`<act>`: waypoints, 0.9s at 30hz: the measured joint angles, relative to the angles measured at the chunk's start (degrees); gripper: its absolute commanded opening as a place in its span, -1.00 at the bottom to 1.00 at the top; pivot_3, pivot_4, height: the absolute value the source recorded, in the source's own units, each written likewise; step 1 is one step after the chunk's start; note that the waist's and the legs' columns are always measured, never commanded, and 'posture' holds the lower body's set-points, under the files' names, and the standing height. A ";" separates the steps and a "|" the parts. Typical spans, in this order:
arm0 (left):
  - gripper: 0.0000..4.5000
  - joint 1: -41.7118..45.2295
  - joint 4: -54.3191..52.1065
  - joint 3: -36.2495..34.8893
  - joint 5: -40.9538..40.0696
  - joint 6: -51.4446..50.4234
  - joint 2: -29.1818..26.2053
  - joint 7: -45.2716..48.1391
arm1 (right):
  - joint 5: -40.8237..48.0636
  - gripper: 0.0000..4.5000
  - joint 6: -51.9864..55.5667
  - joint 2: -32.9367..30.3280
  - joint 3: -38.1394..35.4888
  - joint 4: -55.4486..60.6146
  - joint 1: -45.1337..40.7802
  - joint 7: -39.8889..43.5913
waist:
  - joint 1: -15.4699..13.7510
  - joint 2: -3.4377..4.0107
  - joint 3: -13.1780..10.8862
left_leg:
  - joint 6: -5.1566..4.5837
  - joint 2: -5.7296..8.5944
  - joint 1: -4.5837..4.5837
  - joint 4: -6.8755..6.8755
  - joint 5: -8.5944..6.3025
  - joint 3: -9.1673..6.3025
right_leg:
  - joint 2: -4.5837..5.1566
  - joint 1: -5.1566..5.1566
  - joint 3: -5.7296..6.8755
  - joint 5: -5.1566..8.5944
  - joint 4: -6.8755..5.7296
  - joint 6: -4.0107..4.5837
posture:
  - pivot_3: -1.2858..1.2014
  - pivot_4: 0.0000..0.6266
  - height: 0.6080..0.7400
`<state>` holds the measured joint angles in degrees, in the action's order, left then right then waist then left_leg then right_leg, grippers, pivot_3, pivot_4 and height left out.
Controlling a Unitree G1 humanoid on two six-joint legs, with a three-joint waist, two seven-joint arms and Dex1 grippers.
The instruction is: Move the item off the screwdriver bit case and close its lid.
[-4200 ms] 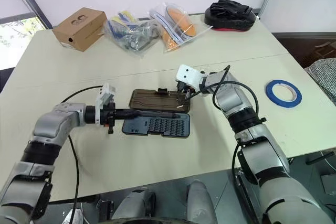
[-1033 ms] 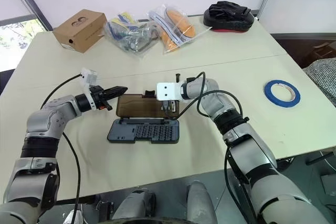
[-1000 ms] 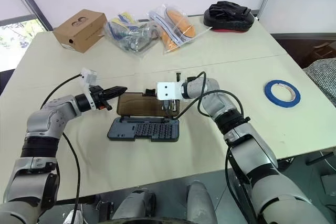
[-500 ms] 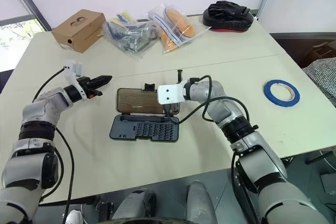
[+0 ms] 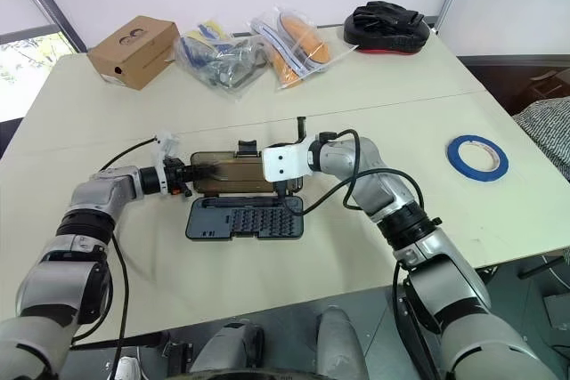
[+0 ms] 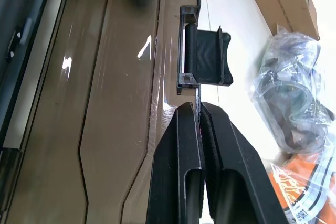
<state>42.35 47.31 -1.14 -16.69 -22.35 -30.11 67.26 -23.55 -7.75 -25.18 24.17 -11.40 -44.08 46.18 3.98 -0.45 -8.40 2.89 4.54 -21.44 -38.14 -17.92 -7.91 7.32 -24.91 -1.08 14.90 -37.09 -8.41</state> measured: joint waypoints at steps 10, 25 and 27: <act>-1.00 0.16 0.00 0.09 0.31 -0.82 0.20 1.41 | 0.16 0.59 5.31 -0.99 -0.25 3.65 0.70 2.40 | -0.05 0.00 0.00 | 0.00 0.00 -0.01 -0.02 0.00 -0.01 | 0.00 0.01 0.00 0.00 0.00 0.00 | 0.03 -0.52 1.00; -1.00 0.46 -8.75 0.47 -0.38 -5.80 0.74 6.71 | 12.26 0.98 45.89 -14.35 -15.37 34.35 8.10 15.96 | -1.68 -0.05 -0.03 | -0.06 0.02 -0.09 -0.09 -0.03 0.04 | 0.02 0.02 -0.01 0.00 0.03 0.00 | 0.03 -0.52 1.00; -1.00 0.21 -11.35 0.77 -0.94 -7.72 -0.11 8.42 | 13.73 0.98 49.45 -16.89 -17.91 36.22 9.75 16.02 | -1.78 -0.06 -0.04 | -0.06 0.02 -0.09 -0.09 -0.03 0.05 | 0.03 0.03 -0.02 0.00 0.03 0.00 | 0.03 -0.52 1.00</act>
<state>42.56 35.96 -0.37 -17.63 -30.06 -30.22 75.68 -9.83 41.70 -42.07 6.27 24.82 -34.33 62.19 2.20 -0.51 -8.44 2.83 4.56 -21.53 -38.23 -17.96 -7.85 7.35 -24.88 -1.10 14.90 -37.07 -8.41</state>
